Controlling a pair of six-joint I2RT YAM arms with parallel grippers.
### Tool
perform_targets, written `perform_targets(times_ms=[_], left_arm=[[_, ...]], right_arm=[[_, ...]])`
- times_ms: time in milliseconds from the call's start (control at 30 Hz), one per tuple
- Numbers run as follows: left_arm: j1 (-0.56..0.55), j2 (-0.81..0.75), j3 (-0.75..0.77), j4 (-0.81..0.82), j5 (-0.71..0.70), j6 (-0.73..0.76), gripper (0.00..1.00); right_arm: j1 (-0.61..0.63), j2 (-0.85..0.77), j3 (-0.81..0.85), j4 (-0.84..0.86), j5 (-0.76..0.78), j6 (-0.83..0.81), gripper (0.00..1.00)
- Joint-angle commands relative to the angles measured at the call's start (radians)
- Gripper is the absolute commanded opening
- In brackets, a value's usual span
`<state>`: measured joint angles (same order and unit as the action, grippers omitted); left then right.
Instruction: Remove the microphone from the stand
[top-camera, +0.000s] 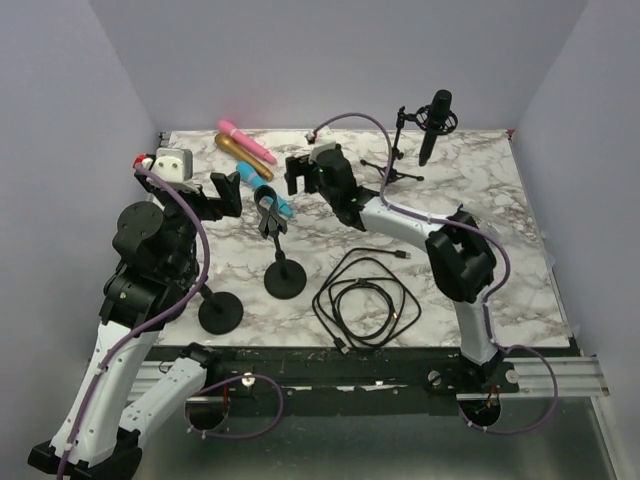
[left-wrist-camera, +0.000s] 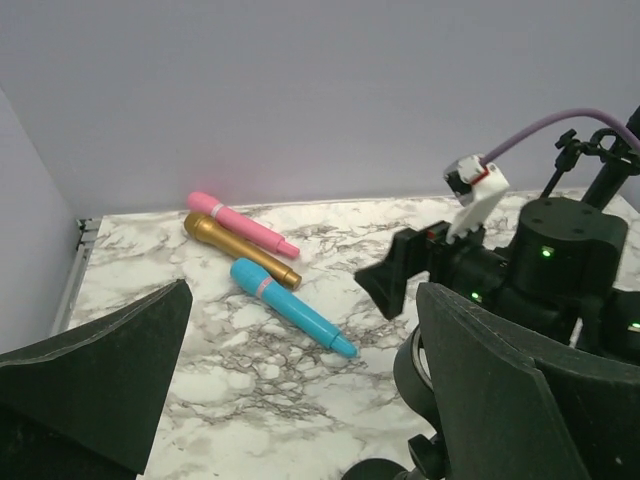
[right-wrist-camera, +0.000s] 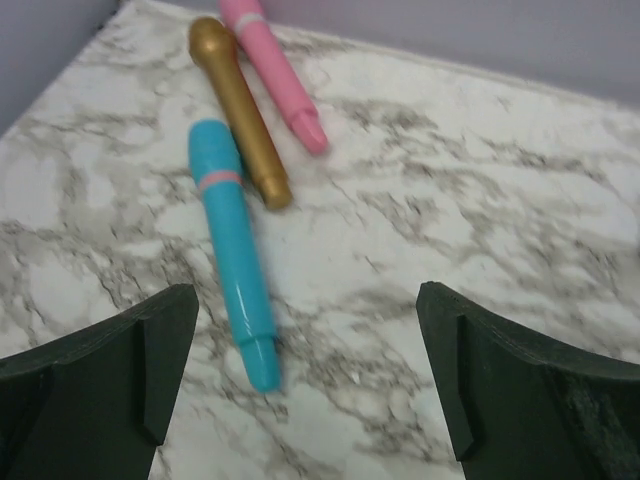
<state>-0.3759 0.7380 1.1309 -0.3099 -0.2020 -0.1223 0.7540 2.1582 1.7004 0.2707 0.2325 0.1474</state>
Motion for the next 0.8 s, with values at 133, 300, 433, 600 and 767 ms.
perform_targets(times_ms=[133,300,433,600,767], left_arm=[[0.005,0.012,-0.004,0.010,0.062,-0.025,0.99],[0.005,0.015,0.000,0.009,0.077,-0.030,0.99],[0.006,0.023,0.001,0.004,0.084,-0.031,0.99],[0.005,0.027,0.003,0.002,0.104,-0.037,0.99],[0.005,0.027,0.004,0.001,0.104,-0.037,0.99]], right_arm=[[-0.011,-0.404,-0.474,-0.141,-0.043,0.243,1.00],[-0.017,-0.637,-0.609,-0.220,-0.252,0.408,1.00],[-0.017,-0.766,-0.674,-0.157,-0.502,0.491,1.00],[-0.016,-0.814,-0.683,-0.011,-0.732,0.636,1.00],[-0.009,-0.791,-0.637,0.039,-0.765,0.713,1.00]])
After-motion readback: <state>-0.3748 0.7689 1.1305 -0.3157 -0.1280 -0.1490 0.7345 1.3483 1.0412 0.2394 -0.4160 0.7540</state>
